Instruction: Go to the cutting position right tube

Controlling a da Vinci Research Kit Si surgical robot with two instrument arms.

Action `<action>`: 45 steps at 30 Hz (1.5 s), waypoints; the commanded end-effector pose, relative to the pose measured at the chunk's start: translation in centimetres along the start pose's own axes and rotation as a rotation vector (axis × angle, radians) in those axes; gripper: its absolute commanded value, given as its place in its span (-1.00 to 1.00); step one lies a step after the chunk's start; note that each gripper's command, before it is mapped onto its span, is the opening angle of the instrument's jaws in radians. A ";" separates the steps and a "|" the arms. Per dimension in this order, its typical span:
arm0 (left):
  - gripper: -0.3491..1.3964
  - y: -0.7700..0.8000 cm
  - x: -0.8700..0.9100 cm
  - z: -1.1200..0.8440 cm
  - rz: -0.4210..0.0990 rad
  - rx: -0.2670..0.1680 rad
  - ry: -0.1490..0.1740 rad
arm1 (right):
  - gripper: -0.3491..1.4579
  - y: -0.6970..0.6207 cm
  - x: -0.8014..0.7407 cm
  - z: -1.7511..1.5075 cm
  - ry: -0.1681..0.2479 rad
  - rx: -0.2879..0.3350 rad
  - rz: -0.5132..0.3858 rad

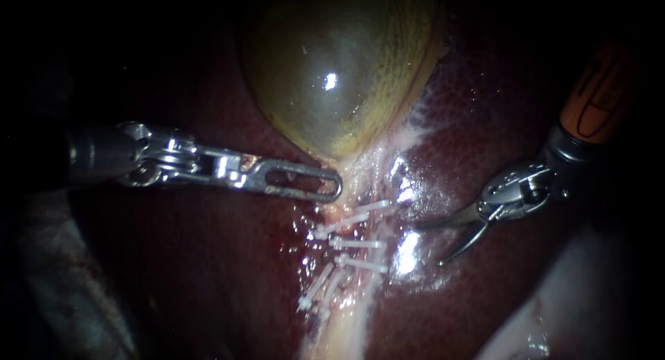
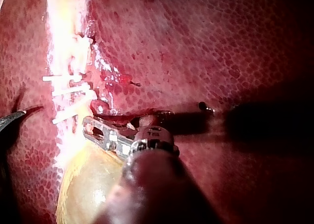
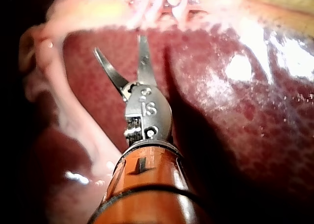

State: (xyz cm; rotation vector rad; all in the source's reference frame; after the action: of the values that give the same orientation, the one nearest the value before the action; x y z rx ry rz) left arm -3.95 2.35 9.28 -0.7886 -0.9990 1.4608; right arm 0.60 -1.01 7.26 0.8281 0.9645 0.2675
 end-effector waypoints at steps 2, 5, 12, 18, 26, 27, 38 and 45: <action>-1.00 0.00 0.00 0.00 0.000 0.001 0.000 | 0.53 0.00 0.00 0.01 0.000 0.000 0.000; -1.00 0.01 -0.01 -0.01 0.000 -0.001 -0.002 | 0.56 0.00 0.01 0.02 0.001 0.000 0.019; -1.00 0.05 -0.04 -0.05 0.000 -0.002 -0.004 | 0.60 -0.01 0.03 0.12 0.005 -0.001 0.143; -1.00 0.12 -0.11 -0.16 0.000 -0.005 -0.009 | 0.71 -0.01 0.01 0.25 0.012 -0.001 0.336; -1.00 0.19 -0.22 -0.34 0.002 -0.012 -0.019 | 0.71 0.07 -0.02 0.40 0.019 -0.009 0.391; -1.00 0.20 -0.25 -0.38 0.003 -0.013 -0.020 | 0.71 0.07 -0.02 0.41 0.019 -0.010 0.391; -1.00 0.41 -0.29 -0.60 -0.004 -0.011 -0.015 | 0.68 0.07 0.00 0.51 0.022 -0.013 0.415; -1.00 0.57 -0.28 -0.73 -0.010 -0.012 -0.013 | 0.66 0.07 0.01 0.56 0.024 -0.015 0.427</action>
State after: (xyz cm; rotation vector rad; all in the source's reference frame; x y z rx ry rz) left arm -3.49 2.19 8.41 -0.7829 -1.0217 1.4542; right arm 1.07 -1.24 7.47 1.0161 0.7993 0.6525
